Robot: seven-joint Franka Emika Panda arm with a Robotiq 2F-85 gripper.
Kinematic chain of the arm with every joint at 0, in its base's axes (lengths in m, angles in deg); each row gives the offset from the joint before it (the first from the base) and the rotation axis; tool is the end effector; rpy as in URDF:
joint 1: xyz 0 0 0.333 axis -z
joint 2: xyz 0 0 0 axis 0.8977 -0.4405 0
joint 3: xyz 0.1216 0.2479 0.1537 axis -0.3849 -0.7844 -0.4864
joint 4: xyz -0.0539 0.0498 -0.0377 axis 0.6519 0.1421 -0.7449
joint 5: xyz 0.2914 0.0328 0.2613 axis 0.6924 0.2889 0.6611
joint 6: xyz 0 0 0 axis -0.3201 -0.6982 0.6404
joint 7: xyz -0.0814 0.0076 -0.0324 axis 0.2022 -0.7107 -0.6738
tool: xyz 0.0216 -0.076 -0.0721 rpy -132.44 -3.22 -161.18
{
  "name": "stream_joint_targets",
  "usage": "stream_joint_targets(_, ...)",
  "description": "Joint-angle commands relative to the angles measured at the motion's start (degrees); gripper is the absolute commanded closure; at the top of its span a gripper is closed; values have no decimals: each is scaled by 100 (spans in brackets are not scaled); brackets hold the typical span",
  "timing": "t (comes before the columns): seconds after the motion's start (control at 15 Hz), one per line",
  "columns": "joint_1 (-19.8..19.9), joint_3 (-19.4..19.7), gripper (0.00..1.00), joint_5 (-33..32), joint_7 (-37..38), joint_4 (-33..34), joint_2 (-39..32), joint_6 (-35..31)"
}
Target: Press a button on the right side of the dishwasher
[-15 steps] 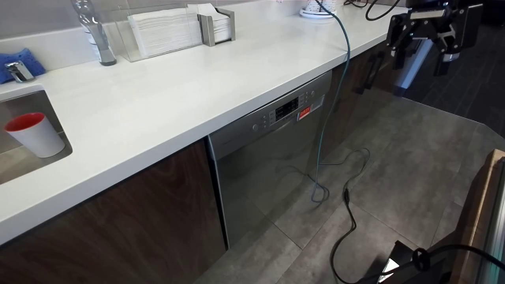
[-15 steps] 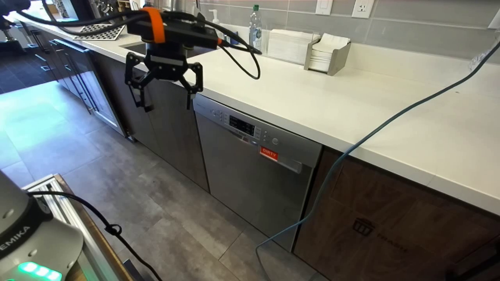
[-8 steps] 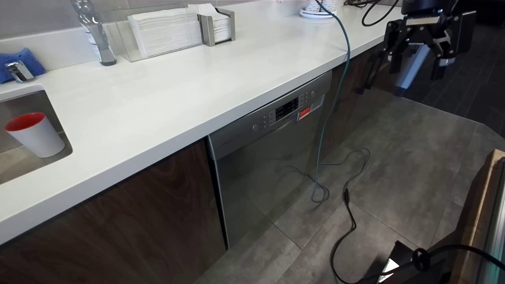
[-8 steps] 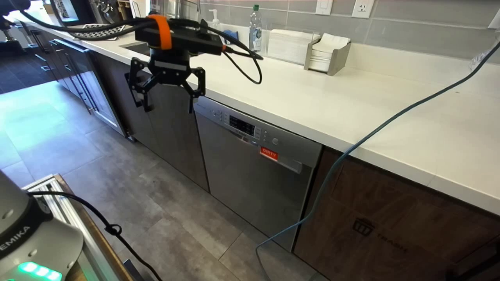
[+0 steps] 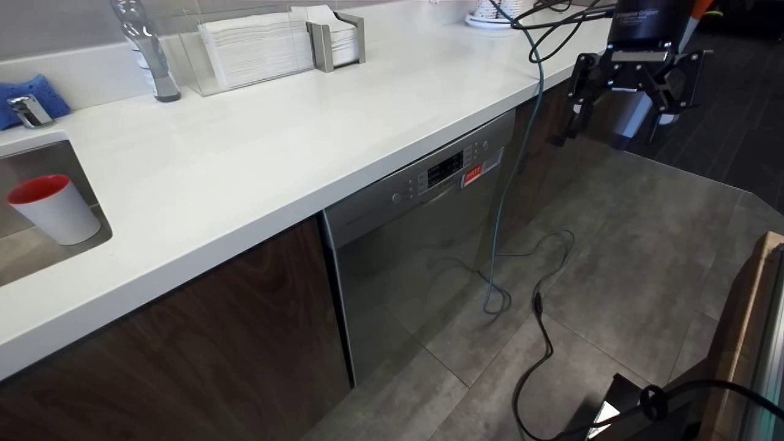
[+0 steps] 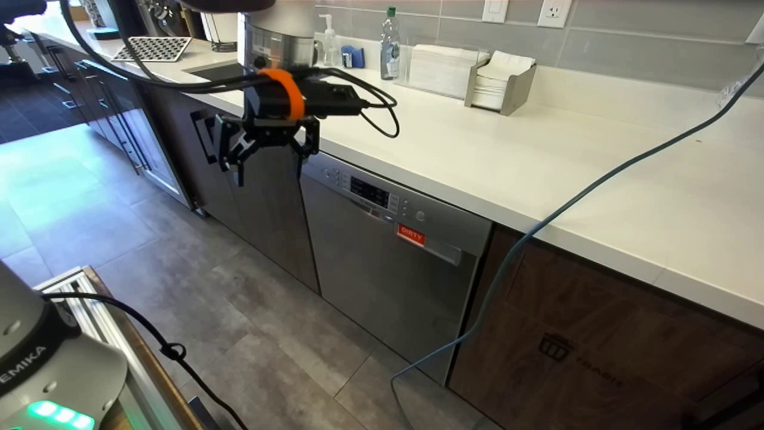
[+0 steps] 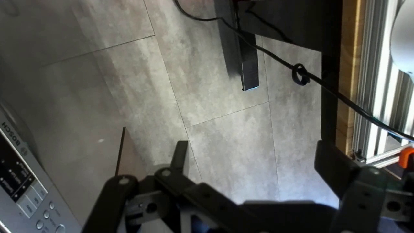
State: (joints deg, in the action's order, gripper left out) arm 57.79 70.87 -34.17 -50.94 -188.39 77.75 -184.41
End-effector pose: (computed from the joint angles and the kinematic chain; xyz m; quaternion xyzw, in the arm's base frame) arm 0.3775 -0.0345 0.3160 -0.7770 -0.6189 0.0282 0.1116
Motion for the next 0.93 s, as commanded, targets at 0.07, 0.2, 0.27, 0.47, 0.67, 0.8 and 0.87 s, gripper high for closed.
stream_joint_targets(0.07, 77, 38, 0, 497, -1253, -182, -332, -749)
stream_joint_targets(0.2, 95, 43, 0, 751, -1582, -226, -564, -1174)
stream_joint_targets(0.27, 113, 38, 0, 894, -1728, -241, -669, -1388)
stream_joint_targets(0.47, 127, 86, 0, 1698, -2434, -267, -944, -1991)
stream_joint_targets(0.67, 146, 21, 0, 2527, -3190, -198, -1257, -2442)
stream_joint_targets(0.8, 169, -38, 0, 3121, -3737, -120, -1467, -2646)
stream_joint_targets(0.87, 203, -75, 0, 3366, -3965, -72, -1569, -2691)
